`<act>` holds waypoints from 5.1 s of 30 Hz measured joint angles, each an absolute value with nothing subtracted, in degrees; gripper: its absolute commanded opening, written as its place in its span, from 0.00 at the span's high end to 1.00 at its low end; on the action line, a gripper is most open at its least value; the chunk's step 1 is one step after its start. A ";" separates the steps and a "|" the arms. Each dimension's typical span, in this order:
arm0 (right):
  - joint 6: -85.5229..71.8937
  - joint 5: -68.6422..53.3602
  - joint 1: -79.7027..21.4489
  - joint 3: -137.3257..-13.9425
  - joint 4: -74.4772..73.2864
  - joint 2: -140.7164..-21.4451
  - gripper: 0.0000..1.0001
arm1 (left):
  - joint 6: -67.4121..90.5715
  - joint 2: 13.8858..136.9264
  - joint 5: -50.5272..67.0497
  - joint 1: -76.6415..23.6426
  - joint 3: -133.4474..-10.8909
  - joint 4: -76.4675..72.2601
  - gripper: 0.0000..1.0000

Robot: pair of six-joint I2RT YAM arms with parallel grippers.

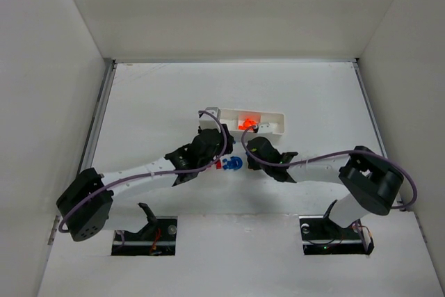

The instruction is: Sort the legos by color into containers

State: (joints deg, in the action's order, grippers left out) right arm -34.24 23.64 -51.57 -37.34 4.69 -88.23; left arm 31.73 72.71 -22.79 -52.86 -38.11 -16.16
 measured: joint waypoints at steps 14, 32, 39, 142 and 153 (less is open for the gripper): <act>-34.52 24.91 -51.79 -37.28 2.55 -78.78 0.73 | 32.42 69.60 -23.22 -54.85 -34.28 -13.80 0.59; -30.92 17.41 -37.82 -49.91 2.98 -85.73 0.67 | 28.84 76.53 -24.91 -69.54 -32.45 -18.50 0.53; -29.91 17.02 -37.41 -51.62 2.98 -88.77 0.49 | 25.63 83.11 -25.82 -71.20 -32.88 -22.22 0.52; -38.76 25.50 -65.84 -39.97 14.37 -87.79 0.48 | 33.87 69.82 -25.43 -40.66 -38.17 -14.85 0.55; -34.72 22.22 -65.67 -52.80 15.88 -102.48 0.43 | 41.43 51.05 -25.04 -32.01 -25.89 -6.13 0.55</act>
State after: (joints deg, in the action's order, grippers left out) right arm -34.72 22.22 -65.67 -52.80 15.88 -102.48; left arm 41.43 51.05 -25.04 -32.01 -25.89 -6.13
